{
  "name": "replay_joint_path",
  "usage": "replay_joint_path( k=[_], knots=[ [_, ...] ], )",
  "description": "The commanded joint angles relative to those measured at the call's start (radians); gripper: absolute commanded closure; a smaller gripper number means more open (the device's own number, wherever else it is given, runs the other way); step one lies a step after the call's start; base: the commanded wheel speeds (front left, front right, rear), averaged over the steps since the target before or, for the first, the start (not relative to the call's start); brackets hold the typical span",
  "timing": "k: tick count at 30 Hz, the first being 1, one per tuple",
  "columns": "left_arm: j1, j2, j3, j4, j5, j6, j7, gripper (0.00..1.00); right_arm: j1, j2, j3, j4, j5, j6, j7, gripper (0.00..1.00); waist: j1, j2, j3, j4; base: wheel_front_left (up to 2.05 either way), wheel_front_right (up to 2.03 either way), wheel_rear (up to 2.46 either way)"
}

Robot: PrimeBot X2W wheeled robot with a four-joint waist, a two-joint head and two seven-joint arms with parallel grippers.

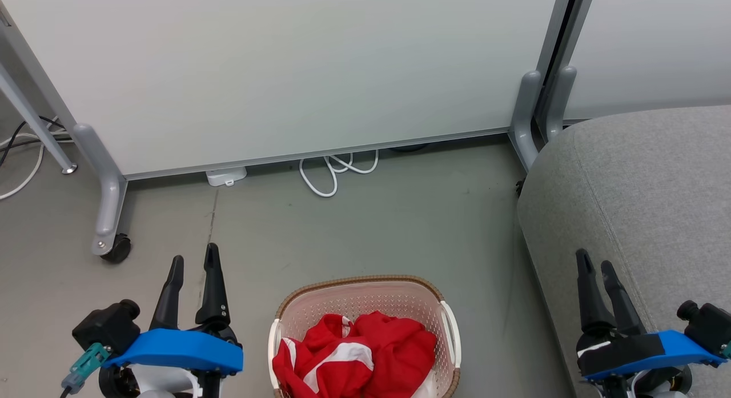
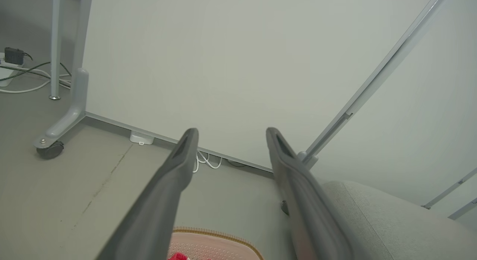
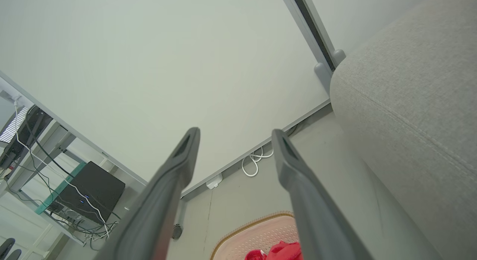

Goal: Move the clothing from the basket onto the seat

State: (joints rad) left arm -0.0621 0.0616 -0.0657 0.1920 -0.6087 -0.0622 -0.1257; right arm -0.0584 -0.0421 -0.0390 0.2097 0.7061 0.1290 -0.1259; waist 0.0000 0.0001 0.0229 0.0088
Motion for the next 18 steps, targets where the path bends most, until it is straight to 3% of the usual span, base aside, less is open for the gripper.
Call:
replay_joint_path(
  k=[1,18],
  knots=[
    [-0.022,0.008,-0.006,-0.009,0.036,0.002,-0.011,0.0,-0.017,-0.008,0.002,-0.013,-0.037,0.002,-0.011,0.0,0.0,-0.0001,0.0,0.0,0.0,0.0,0.0],
    [-0.02,0.006,-0.024,0.0,0.188,0.001,-0.052,0.0,-0.011,-0.009,0.011,-0.008,-0.197,0.002,-0.051,0.0,0.0,-0.0001,-0.003,0.006,0.0,0.0,0.0]
  ],
)
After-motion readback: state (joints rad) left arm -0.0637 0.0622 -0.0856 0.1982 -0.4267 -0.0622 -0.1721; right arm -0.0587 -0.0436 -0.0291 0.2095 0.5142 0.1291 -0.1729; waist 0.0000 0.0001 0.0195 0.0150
